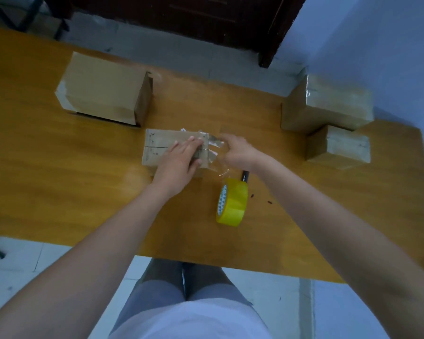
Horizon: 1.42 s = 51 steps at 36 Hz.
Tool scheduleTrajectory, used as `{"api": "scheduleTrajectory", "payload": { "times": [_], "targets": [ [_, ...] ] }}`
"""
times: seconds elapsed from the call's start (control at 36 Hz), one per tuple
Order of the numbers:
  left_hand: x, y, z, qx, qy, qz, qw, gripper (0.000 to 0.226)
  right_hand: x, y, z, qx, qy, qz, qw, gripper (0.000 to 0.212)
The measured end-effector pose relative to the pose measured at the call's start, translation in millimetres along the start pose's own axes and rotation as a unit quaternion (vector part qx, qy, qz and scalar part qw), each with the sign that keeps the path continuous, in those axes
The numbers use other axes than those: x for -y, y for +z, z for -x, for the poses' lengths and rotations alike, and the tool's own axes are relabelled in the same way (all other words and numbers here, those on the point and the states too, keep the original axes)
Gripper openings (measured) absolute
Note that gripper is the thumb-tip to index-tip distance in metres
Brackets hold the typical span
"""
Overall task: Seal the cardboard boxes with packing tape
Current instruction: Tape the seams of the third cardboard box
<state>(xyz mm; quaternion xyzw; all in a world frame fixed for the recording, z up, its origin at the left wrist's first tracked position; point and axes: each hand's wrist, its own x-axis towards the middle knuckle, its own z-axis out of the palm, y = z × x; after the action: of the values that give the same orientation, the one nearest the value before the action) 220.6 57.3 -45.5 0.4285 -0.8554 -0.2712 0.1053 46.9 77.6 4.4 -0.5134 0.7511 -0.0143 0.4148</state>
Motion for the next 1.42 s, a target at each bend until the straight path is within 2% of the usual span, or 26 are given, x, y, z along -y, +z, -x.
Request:
{"api": "scheduleTrajectory", "payload": {
  "times": [0.06, 0.11, 0.19, 0.28, 0.36, 0.44, 0.5, 0.58, 0.64, 0.86, 0.97, 1.08, 1.17, 1.25, 1.31, 1.36, 1.42],
  "targets": [
    [0, 0, 0, 0.002, -0.015, 0.003, 1.0, 0.045, -3, 5, 7, 0.039, -0.011, -0.005, 0.999, 0.063],
    [0, -1, -1, 0.006, -0.031, 0.008, 0.999, 0.046, -2, 16, 10, 0.048, -0.012, 0.055, 0.997, 0.061],
    [-1, -2, -1, 0.005, -0.037, 0.027, 0.999, 0.046, 1, 32, 9, 0.002, -0.03, 0.169, 0.985, 0.053],
    [-4, -4, 0, 0.0, -0.037, 0.05, 0.998, 0.045, -3, 42, 6, -0.072, -0.076, 0.211, 0.972, 0.032],
    [-6, -6, 0, -0.007, -0.036, 0.064, 0.997, 0.044, -9, 46, 4, -0.131, -0.143, 0.284, 0.939, 0.025],
    [-6, -5, 0, -0.002, -0.039, 0.064, 0.997, 0.045, -13, 46, 1, -0.142, -0.194, 0.34, 0.909, 0.028],
    [-5, -5, -1, 0.001, -0.037, 0.066, 0.997, 0.046, -17, 46, -1, -0.175, -0.262, 0.364, 0.876, 0.02],
    [-5, -6, 0, -0.001, -0.031, 0.067, 0.997, 0.045, -26, 43, -7, -0.223, -0.341, 0.398, 0.822, 0.016],
    [-5, -5, 0, -0.006, -0.03, 0.058, 0.998, 0.044, -30, 40, -11, -0.227, -0.375, 0.4, 0.805, 0.015],
    [-1, -1, -2, -0.007, -0.01, 0.041, 0.999, 0.044, -44, 44, -26, -0.293, -0.424, 0.368, 0.774, 0.015],
    [1, 0, -2, -0.01, 0.0, 0.035, 0.999, 0.045, -47, 41, -29, -0.333, -0.404, 0.366, 0.77, 0.012],
    [2, -1, -1, -0.008, 0.007, 0.032, 0.999, 0.046, -39, 30, -38, -0.312, -0.409, 0.379, 0.769, 0.021],
    [2, 0, -1, -0.009, 0.007, 0.032, 0.999, 0.045, -34, 25, -49, -0.248, -0.358, 0.393, 0.81, 0.029],
    [3, -2, 0, -0.007, 0.009, 0.022, 1.0, 0.045, -30, 22, -58, -0.183, -0.312, 0.383, 0.85, 0.047],
    [3, -6, 0, 0.0, 0.004, 0.025, 1.0, 0.046, -27, 26, -60, -0.124, -0.271, 0.38, 0.875, 0.049],
    [2, -10, 1, 0.013, -0.005, 0.031, 0.999, 0.046, -27, 28, -60, -0.104, -0.228, 0.365, 0.897, 0.045],
    [1, -13, 0, 0.029, -0.01, 0.035, 0.999, 0.048, -28, 24, -55, -0.118, -0.19, 0.354, 0.908, 0.045]
  ]
}}
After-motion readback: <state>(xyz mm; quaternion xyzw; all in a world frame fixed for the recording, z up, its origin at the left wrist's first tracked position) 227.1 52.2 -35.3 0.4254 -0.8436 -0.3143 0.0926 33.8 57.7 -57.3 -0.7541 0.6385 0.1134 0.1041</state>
